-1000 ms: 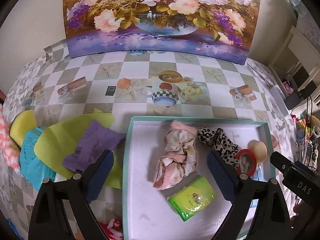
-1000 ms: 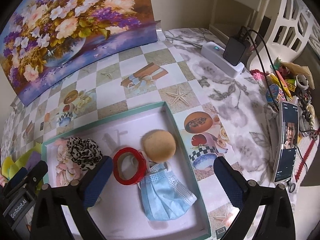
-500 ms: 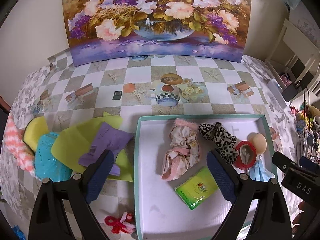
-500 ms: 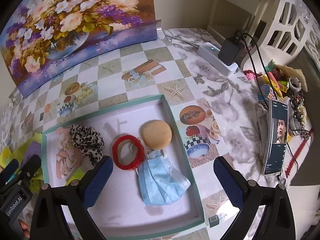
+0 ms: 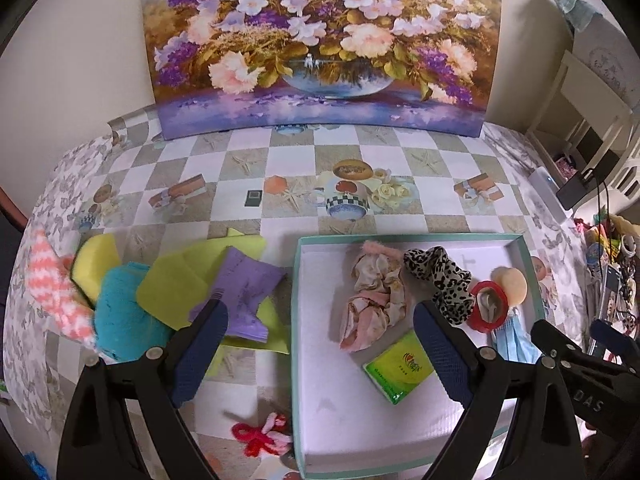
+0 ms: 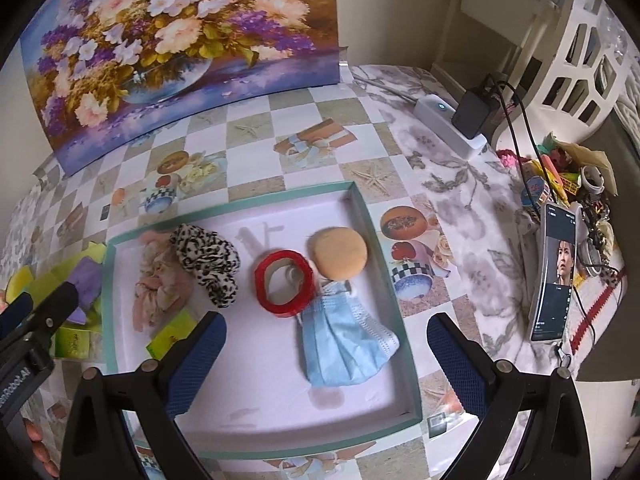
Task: Organize soft objects
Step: 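Move both open tools away from the tray back toward the pile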
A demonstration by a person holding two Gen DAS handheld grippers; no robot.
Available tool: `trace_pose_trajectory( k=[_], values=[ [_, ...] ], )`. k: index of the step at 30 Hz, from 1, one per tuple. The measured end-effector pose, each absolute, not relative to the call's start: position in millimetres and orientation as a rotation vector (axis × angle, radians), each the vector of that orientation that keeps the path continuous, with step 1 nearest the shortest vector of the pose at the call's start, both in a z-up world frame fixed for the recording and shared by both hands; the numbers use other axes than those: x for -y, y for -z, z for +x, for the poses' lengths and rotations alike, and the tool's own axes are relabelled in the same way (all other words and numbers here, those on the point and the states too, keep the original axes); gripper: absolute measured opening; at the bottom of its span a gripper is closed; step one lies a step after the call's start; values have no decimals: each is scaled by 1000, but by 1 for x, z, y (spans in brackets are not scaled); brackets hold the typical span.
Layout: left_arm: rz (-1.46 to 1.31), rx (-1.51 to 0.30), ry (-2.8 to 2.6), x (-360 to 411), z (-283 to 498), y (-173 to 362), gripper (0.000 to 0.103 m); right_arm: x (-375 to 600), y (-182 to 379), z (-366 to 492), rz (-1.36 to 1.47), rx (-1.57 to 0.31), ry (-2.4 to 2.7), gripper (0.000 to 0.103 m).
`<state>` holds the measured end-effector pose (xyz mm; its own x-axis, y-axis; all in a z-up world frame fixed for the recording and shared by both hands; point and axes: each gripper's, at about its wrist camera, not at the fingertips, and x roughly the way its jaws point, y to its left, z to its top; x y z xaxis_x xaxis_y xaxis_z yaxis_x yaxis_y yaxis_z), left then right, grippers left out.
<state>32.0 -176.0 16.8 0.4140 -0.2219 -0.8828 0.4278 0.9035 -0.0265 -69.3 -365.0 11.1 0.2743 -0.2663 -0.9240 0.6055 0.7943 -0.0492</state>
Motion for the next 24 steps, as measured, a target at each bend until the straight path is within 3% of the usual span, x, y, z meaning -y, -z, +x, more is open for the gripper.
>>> trace_pose_trajectory(
  k=[12,24],
  values=[
    [157,-1006,342,108,40,-50,94,307,-17,-45,269,-1129,440,102],
    [82,-999,159,24,55,-52,94,257,-10,-24,236,-1152,328,102]
  ],
)
